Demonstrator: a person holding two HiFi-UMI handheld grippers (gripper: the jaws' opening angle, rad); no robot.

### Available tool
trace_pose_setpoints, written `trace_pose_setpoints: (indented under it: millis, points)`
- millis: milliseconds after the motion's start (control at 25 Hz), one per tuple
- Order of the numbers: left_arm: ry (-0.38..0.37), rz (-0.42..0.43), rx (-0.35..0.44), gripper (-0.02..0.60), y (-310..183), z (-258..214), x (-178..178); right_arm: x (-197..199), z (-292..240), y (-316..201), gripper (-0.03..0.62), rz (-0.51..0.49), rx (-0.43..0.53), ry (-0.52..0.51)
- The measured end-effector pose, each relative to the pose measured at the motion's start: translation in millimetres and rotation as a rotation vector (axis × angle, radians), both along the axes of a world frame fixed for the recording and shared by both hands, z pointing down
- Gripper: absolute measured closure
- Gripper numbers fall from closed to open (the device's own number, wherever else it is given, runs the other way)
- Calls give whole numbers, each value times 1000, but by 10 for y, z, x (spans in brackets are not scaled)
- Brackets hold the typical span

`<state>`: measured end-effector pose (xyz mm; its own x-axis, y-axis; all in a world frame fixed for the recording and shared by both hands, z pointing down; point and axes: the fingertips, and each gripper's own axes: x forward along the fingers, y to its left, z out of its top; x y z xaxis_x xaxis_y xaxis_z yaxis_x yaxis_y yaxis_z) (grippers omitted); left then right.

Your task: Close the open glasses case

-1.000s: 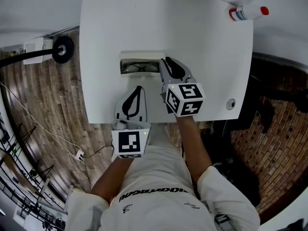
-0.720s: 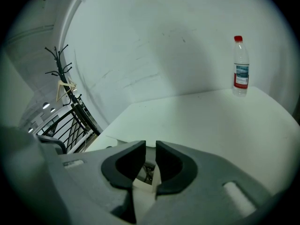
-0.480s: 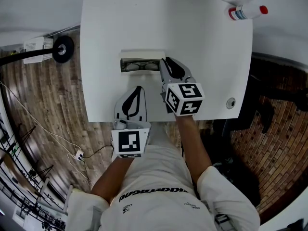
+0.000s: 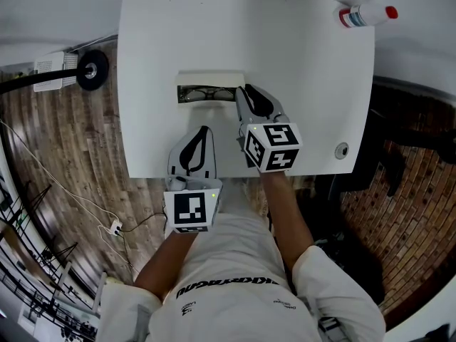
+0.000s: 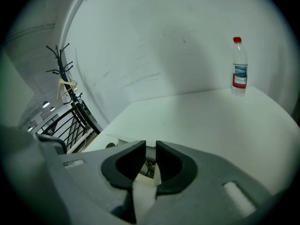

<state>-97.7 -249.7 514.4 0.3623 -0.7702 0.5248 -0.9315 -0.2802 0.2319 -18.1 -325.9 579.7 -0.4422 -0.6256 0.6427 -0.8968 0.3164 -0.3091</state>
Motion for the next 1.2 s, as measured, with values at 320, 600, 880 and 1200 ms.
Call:
trace_pose_setpoints:
  millis: [320, 600, 880, 1200]
  points:
    - [-2, 0, 2, 583, 49, -9, 30, 4, 19, 79, 539, -10, -9, 1]
    - [-3, 5, 8, 583, 97, -49, 78, 4, 16, 144, 539, -21, -22, 1]
    - [-5, -2, 6, 583, 111, -34, 96, 11, 45, 177, 537, -27, -27, -5]
    - [-8, -9, 5, 583, 133, -28, 140, 21, 59, 225, 537, -39, -30, -9]
